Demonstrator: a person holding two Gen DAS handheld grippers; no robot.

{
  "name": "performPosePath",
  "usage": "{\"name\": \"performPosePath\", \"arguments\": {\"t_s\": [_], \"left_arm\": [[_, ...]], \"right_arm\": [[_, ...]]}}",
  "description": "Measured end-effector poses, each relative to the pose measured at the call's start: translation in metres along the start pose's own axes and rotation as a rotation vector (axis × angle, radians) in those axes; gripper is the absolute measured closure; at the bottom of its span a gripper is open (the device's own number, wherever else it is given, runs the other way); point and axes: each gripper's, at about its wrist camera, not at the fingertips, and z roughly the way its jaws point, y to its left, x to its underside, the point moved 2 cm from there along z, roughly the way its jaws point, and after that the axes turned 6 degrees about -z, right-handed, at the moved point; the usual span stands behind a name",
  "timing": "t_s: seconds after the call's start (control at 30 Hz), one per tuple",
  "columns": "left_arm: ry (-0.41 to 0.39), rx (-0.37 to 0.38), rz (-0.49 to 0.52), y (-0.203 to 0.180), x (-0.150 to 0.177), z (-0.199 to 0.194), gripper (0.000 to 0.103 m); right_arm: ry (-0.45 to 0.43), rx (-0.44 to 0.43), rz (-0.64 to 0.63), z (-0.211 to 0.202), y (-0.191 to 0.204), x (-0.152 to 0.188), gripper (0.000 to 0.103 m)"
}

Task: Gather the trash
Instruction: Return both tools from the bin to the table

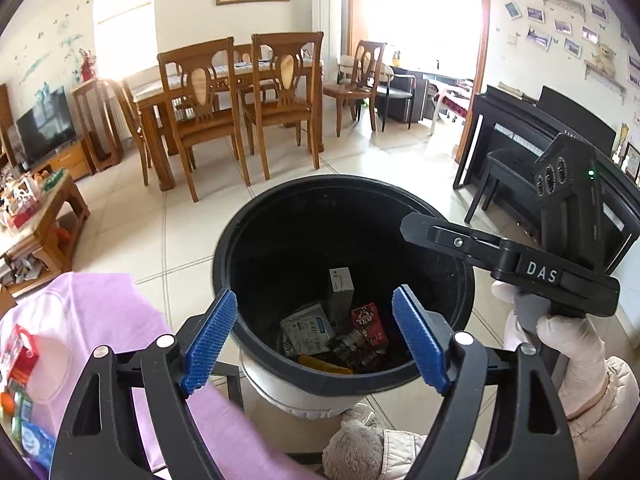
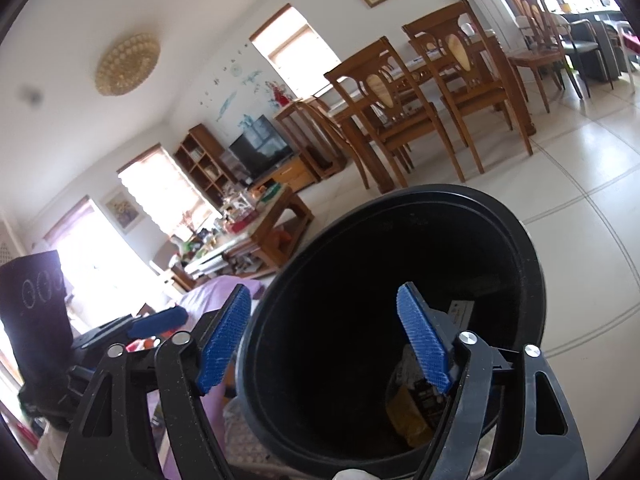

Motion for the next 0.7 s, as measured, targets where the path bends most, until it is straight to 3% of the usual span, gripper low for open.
{"name": "performPosePath", "arguments": {"t_s": [0.17, 0.37, 0.57, 0.7], "left_arm": [[-0.035, -0.019, -0.051, 0.026, 0.01, -0.024, 0.018], [-0.072, -0.067, -0.18, 0.088, 0.03, -0.059, 0.017], [-0.126, -0.162, -0.362, 0.183, 0.062, -0.106, 0.017], [-0.167, -0.222, -0.556, 0.263, 0.091, -0.139, 0.017]], "right_arm": [[0.017, -0.017, -0.039, 0.008, 0.034, -0.004, 0.019], [0.055, -0.056, -0.11, 0.033, 0.091, -0.006, 0.018], [0.123, -0.1, -0.204, 0.073, 0.164, 0.005, 0.015], [0.177, -0.124, -0.278, 0.106, 0.215, 0.013, 0.015]]}}
